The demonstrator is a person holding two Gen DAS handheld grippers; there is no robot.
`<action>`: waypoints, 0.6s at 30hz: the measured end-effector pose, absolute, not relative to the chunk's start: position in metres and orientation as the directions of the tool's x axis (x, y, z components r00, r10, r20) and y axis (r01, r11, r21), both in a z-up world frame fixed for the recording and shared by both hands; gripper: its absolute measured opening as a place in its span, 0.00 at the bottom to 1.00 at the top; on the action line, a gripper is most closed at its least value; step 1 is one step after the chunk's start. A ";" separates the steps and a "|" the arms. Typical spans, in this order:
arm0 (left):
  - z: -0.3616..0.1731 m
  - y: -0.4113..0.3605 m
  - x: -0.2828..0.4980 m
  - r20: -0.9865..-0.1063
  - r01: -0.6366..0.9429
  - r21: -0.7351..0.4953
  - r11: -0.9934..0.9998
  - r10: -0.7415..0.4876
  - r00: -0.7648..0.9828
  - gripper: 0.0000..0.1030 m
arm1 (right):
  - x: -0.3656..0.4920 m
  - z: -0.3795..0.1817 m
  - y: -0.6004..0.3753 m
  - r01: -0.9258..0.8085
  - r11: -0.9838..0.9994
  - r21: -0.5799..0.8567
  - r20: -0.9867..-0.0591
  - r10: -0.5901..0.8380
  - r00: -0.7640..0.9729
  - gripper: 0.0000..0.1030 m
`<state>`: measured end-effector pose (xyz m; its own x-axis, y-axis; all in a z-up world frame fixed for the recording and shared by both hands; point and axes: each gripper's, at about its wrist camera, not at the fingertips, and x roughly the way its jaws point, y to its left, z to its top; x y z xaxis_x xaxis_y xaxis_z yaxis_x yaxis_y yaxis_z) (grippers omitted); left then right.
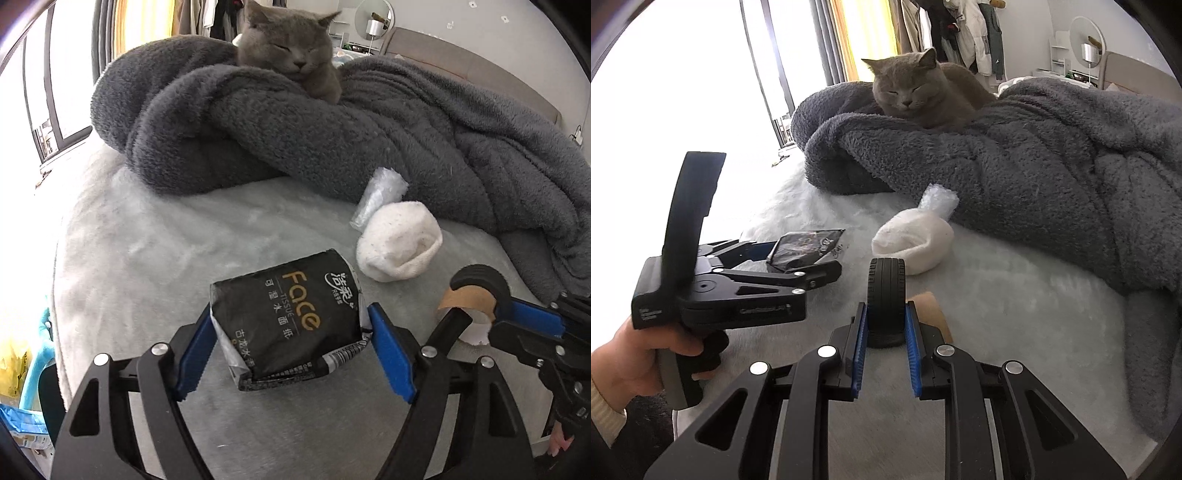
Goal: Collect trash
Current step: 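Carry the Face pack and black piece in both tools over the black bin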
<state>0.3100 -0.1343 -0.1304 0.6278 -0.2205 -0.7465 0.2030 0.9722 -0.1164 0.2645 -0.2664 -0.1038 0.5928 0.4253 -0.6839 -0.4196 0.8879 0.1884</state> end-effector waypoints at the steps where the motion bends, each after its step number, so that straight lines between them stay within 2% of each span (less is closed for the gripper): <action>1: -0.129 -0.130 0.308 -0.745 0.202 -0.113 0.973 -0.218 0.630 0.79 | 0.266 -0.104 -0.263 -0.422 0.887 0.187 -0.684 0.426 0.593 0.19; 18: -0.114 -0.060 0.295 -0.721 0.125 -0.123 0.985 -0.175 0.670 0.79 | 0.283 -0.105 -0.202 -0.469 0.861 0.198 -0.687 0.463 0.560 0.19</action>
